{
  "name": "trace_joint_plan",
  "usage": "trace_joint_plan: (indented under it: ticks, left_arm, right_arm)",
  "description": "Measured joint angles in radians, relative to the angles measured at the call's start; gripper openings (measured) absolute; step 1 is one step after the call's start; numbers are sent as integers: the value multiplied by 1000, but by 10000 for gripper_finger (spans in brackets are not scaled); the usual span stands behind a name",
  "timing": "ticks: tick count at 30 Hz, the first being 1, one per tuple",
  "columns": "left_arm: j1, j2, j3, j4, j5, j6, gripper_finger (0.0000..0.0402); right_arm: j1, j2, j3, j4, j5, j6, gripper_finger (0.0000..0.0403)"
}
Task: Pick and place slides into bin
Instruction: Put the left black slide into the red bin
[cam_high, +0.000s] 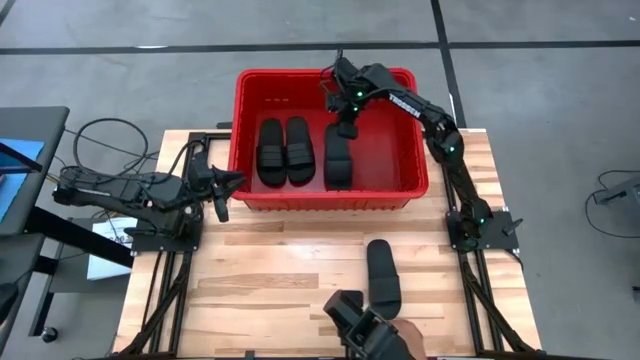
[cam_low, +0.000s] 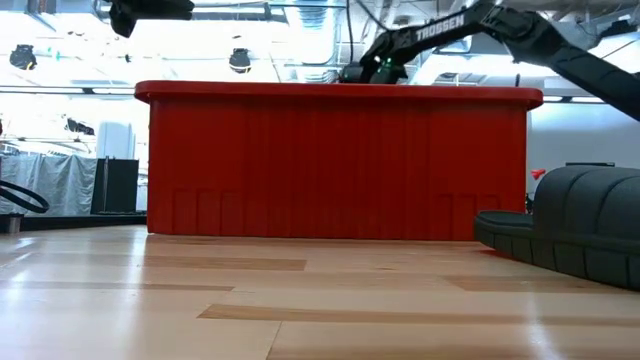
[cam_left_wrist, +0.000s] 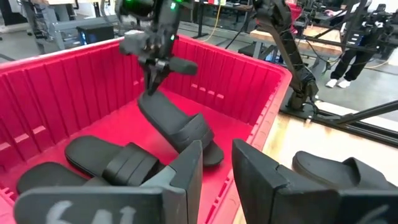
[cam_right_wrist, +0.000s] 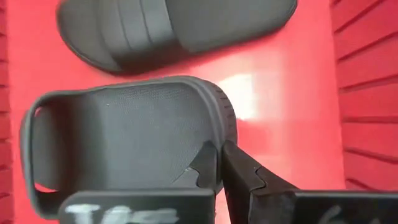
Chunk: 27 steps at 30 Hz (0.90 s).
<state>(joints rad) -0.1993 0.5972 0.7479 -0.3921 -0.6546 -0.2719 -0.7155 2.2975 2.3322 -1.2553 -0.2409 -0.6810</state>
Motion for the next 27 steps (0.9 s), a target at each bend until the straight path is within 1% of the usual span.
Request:
trace_joint_plan:
  ticks: [7, 12, 17, 20, 27]
  left_arm:
    - [0, 0, 0, -3, 18, -10, 77]
    - [0, 0, 0, -3, 18, -12, 77]
    - [0, 0, 0, -3, 18, -12, 77]
    - [0, 0, 0, -3, 18, -12, 77]
    - [0, 0, 0, -3, 17, -12, 77]
  right_arm:
    - [-9, 50, 0, 24, 10, -23, 0]
    - [-11, 48, 0, 48, 13, -27, 0]
    - [-20, 48, 0, 23, 19, -35, 4]
    - [-19, 48, 0, 26, 41, -35, 20]
    - [-18, 48, 0, 37, 43, -36, 70]
